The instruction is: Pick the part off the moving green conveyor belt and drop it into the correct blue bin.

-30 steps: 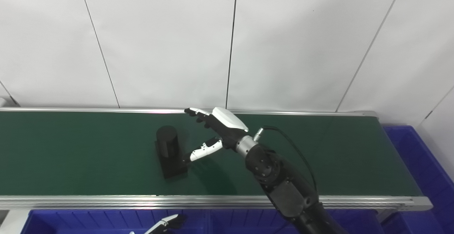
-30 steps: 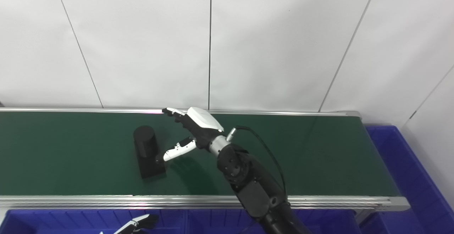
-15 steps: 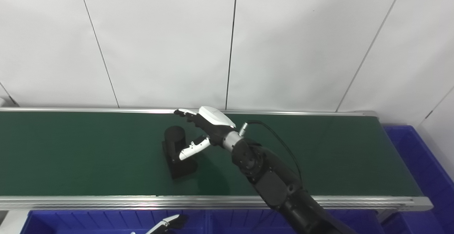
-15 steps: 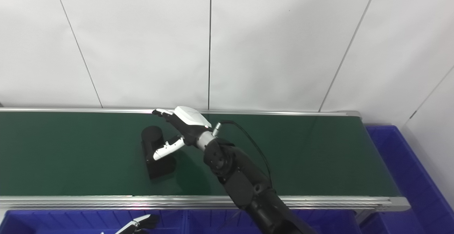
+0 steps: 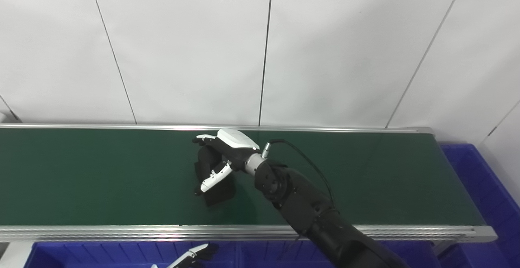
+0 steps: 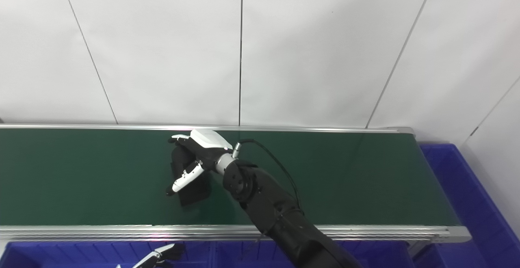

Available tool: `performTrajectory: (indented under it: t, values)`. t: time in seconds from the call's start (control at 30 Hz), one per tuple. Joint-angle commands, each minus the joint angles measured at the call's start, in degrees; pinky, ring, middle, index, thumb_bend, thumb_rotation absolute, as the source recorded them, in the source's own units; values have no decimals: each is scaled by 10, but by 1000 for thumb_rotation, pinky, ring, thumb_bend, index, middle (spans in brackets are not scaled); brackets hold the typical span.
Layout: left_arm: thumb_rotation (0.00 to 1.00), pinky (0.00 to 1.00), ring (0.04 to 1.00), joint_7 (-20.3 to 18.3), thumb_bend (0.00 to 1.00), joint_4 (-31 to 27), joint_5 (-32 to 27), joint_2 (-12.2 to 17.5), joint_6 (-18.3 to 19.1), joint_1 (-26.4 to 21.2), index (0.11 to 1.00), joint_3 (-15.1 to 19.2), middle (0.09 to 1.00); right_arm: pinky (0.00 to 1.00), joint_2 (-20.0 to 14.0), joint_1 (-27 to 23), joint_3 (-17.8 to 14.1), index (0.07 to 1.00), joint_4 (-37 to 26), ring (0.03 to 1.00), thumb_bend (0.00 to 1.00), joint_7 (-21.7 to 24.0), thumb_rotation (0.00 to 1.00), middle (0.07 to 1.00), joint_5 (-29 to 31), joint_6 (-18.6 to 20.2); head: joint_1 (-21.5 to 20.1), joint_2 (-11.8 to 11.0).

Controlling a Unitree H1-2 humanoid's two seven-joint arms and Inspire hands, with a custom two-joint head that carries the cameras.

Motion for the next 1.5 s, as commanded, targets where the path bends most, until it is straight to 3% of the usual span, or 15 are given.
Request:
performTrajectory:
  t: [0.0,0.07,0.13,0.17,0.23,0.27,0.33,0.5,0.73,1.0,1.23,1.47]
  values:
    - [427,672,756,-1,981,-20,1,-1,-22,2,811,6,800,677,14,-30,6,866,2,787,857,-12,212,845,-9,-13,1,0]
    - [429,668,754,-2,977,-22,5,-2,-22,3,810,8,799,655,15,-31,11,861,10,767,837,-19,178,840,-18,-8,0,0]
    - [429,668,753,-6,974,-24,6,-4,-22,4,808,11,799,510,15,-32,16,844,17,647,710,-31,48,802,-27,-6,0,1]
    - [429,674,756,-8,977,-25,6,-5,-22,5,808,13,799,447,14,-31,18,814,19,599,585,-40,19,767,-32,-9,0,3]
    - [429,672,755,-11,976,-25,3,-7,-22,5,810,14,800,392,12,-29,19,760,21,494,518,-59,3,706,-39,-18,1,3]
    - [429,670,754,-12,976,-24,2,-8,-22,5,811,14,800,364,11,-28,20,659,22,446,511,-67,1,610,-41,-23,1,3]
    - [426,670,753,-14,975,-25,2,-9,-22,5,812,16,799,325,8,-26,26,569,15,409,508,-78,0,532,-52,-22,1,4]
    - [431,665,749,-17,973,-24,3,-11,-22,2,809,18,795,270,5,-17,23,536,1,375,510,-97,0,483,-59,-9,1,4]
    - [437,669,752,-21,977,-20,1,-13,-22,0,810,24,796,216,6,-3,8,506,1,398,511,-154,0,497,-56,-31,1,1]
    - [445,661,748,-19,978,-14,-1,-12,-22,-3,807,26,794,251,5,7,-5,510,-15,386,509,-178,0,498,-42,-51,-1,0]
    - [442,660,749,-16,970,-11,-1,-12,-22,-8,805,26,795,320,-8,37,-24,502,-103,396,510,-165,0,521,-35,-38,0,1]
    - [433,656,747,-20,975,-9,-2,-13,-22,-9,806,33,794,243,-32,96,-58,494,-235,382,511,-130,0,512,-19,-9,-4,2]
